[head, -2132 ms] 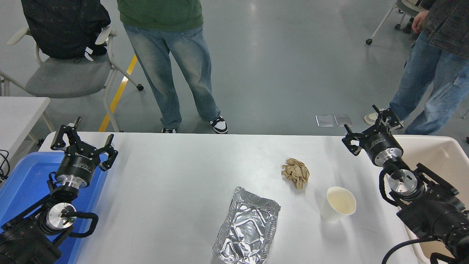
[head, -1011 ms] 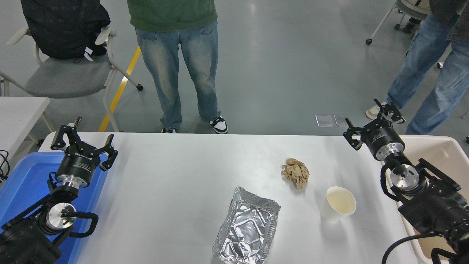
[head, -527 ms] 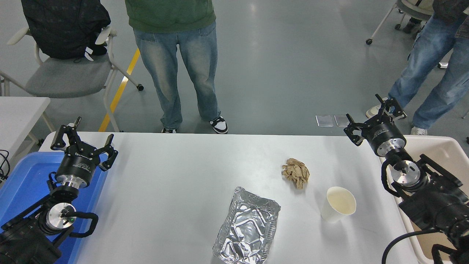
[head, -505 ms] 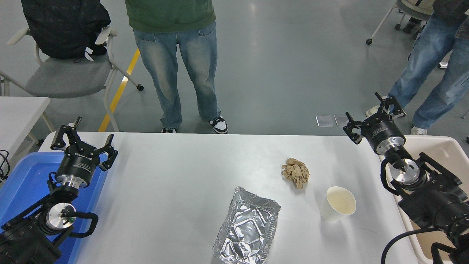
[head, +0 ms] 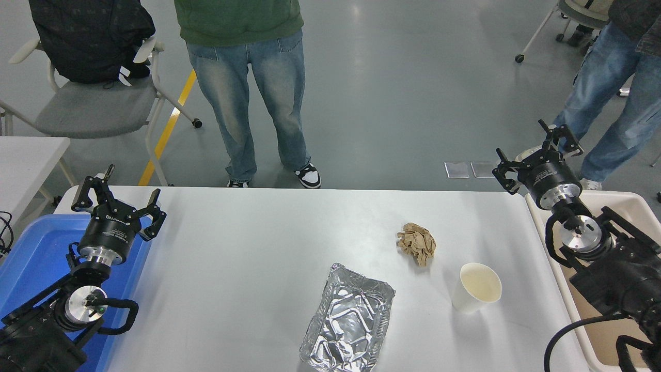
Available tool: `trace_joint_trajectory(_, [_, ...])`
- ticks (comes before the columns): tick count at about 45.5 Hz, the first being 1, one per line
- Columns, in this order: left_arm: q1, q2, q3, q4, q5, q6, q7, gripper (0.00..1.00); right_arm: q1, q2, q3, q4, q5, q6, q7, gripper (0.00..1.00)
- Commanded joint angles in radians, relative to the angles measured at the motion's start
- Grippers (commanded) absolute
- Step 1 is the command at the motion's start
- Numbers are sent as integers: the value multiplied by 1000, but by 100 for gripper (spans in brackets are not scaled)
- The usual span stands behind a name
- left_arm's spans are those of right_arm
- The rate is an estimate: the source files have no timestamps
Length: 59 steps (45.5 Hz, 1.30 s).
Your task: Clean the table surface
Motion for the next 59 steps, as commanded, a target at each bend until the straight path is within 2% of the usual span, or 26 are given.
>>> trace_joint_trajectory(1, [-1, 0, -1, -2, -3, -4, 3, 99, -18, -2, -12, 11, -3, 3, 0, 99])
trace_joint_trajectory(13, [-3, 0, -3, -5, -3, -10, 3, 99, -4, -99, -194, 50, -44, 0, 0, 99])
trace_joint_trajectory(21, [-3, 0, -3, -5, -3, -11, 3, 99, -32, -266, -233, 298, -60, -4, -6, 99])
trace_joint_trajectory(37, [-3, 0, -3, -5, -3, -16, 4, 99, -45, -349, -315, 465, -417, -11, -9, 99])
trace_joint_trajectory(46, [-3, 0, -3, -5, -3, -16, 4, 99, -47, -418, -360, 611, -520, -75, -116, 99])
trace_joint_trajectory(59, [-3, 1, -1, -3, -3, -16, 4, 99, -30, -570, -443, 820, -705, -66, -264, 99])
